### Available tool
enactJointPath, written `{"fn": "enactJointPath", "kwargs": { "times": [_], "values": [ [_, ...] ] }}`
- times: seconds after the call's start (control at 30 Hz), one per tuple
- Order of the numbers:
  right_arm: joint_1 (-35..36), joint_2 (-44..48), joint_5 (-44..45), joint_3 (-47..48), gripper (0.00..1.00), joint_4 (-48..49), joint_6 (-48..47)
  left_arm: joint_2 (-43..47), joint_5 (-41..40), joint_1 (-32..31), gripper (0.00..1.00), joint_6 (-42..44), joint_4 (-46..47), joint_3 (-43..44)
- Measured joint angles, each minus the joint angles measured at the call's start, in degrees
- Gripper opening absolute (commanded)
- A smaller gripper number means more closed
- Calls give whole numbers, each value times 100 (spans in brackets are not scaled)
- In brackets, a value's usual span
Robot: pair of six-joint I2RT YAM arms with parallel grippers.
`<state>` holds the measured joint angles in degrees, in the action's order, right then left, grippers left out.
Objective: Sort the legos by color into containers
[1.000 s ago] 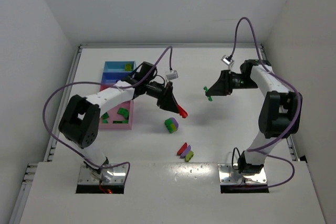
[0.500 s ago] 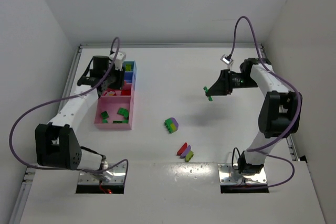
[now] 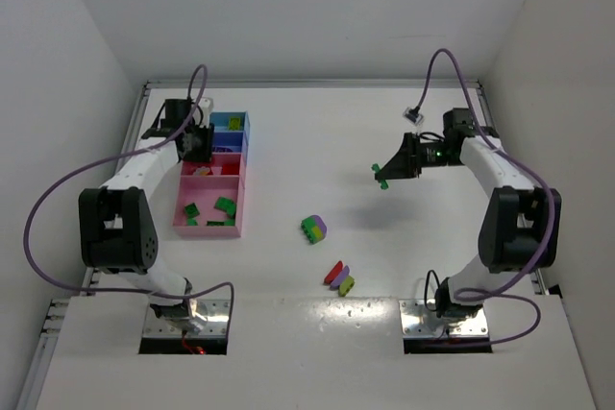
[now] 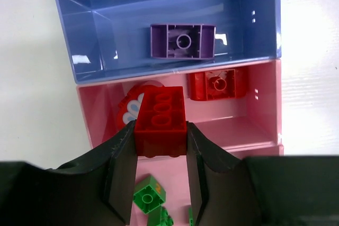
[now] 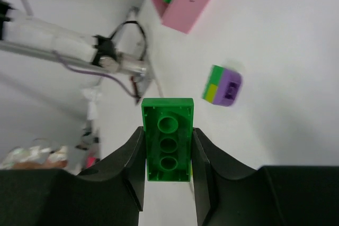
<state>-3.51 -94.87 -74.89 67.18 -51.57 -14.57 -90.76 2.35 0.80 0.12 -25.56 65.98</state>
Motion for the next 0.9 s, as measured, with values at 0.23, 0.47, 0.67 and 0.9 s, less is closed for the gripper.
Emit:
{"fn": "enactJointPath", "kwargs": {
  "times": [0.23, 0.47, 0.67, 0.9],
  "values": [
    [164, 807, 1156, -616, 0, 1775, 1766, -295, 11, 7, 31, -39, 37, 105],
    [605, 761, 2063, -199, 0, 2135, 2173, -400, 356, 160, 78, -13, 0, 103],
    [1665, 170, 2551, 772, 0, 2531, 2302, -127, 1290, 723, 82, 24, -46, -2],
    [3025, -1069, 3101, 1943, 0, 2710, 2387, 1532, 2542, 2015, 100, -367, -20, 57]
  ]
}}
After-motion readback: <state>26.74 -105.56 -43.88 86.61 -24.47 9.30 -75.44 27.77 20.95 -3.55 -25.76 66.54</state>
